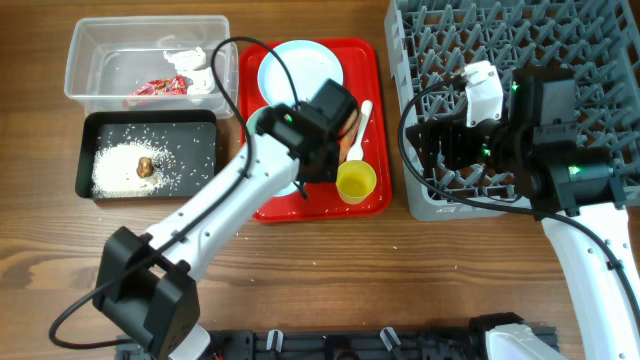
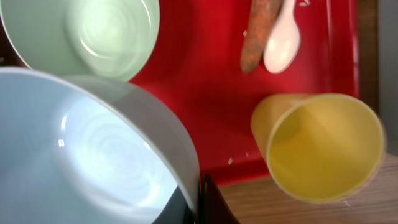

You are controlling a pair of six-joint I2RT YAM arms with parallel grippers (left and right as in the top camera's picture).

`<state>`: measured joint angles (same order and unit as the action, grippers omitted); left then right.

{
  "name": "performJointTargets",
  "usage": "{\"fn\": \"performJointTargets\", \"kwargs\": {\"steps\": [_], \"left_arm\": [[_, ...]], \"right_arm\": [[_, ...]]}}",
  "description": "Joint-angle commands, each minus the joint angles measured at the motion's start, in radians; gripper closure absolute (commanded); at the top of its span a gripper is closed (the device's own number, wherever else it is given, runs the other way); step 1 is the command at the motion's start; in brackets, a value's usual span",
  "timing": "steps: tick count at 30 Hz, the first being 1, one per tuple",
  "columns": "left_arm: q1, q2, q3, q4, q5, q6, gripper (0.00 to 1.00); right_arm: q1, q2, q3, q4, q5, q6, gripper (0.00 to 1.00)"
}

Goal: Sort waste into correct bins and load items into the dishwasher rack
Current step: 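Set the blue bowl back on the red tray and release, then grasp the yellow cup with left gripper and lift it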

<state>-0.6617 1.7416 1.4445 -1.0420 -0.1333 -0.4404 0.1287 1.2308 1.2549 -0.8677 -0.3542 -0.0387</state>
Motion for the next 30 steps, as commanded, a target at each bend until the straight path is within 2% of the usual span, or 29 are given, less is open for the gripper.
{"fn": "performJointTargets", "kwargs": {"steps": [1, 5, 11, 17, 18, 22, 25, 26, 28, 30], "left_arm": [[-0.015, 0.007, -0.114, 0.090, -0.129, -0.048, 0.96], [-0.015, 0.007, -0.201, 0.211, -0.125, -0.047, 0.96], [-0.015, 0.007, -0.267, 0.254, -0.110, -0.047, 0.95], [-0.015, 0.007, -0.315, 0.254, -0.110, -0.047, 0.83], [-0.015, 0.007, -0.315, 0.259, -0.110, -0.047, 0.78], [-0.015, 0.007, -0.308, 0.277, -0.073, -0.046, 0.73], [-0.014, 0.006, -0.232, 0.276, -0.039, -0.010, 0.41], [-0.014, 0.006, -0.190, 0.275, -0.039, 0.019, 0.34], [-0.014, 0.006, -0.113, 0.279, -0.017, 0.045, 0.30], [-0.014, 0.006, -0.094, 0.311, 0.015, 0.046, 0.30]], "right_arm": [[0.002, 0.007, 0.013, 0.001, 0.016, 0.013, 0.00], [0.002, 0.007, 0.013, -0.001, 0.016, 0.013, 0.00], [0.002, 0.008, 0.013, -0.009, 0.016, 0.013, 0.00], [0.002, 0.007, 0.013, -0.010, 0.016, 0.013, 0.00], [0.002, 0.007, 0.013, -0.010, 0.016, 0.013, 0.00], [0.002, 0.008, 0.013, -0.013, 0.016, 0.015, 0.00], [0.002, 0.007, 0.013, -0.009, 0.016, 0.015, 0.00], [0.002, 0.007, 0.013, -0.008, 0.016, 0.015, 0.00], [0.002, 0.007, 0.013, -0.013, 0.016, 0.015, 0.00], [0.002, 0.008, 0.013, -0.018, 0.016, 0.016, 0.00]]}}
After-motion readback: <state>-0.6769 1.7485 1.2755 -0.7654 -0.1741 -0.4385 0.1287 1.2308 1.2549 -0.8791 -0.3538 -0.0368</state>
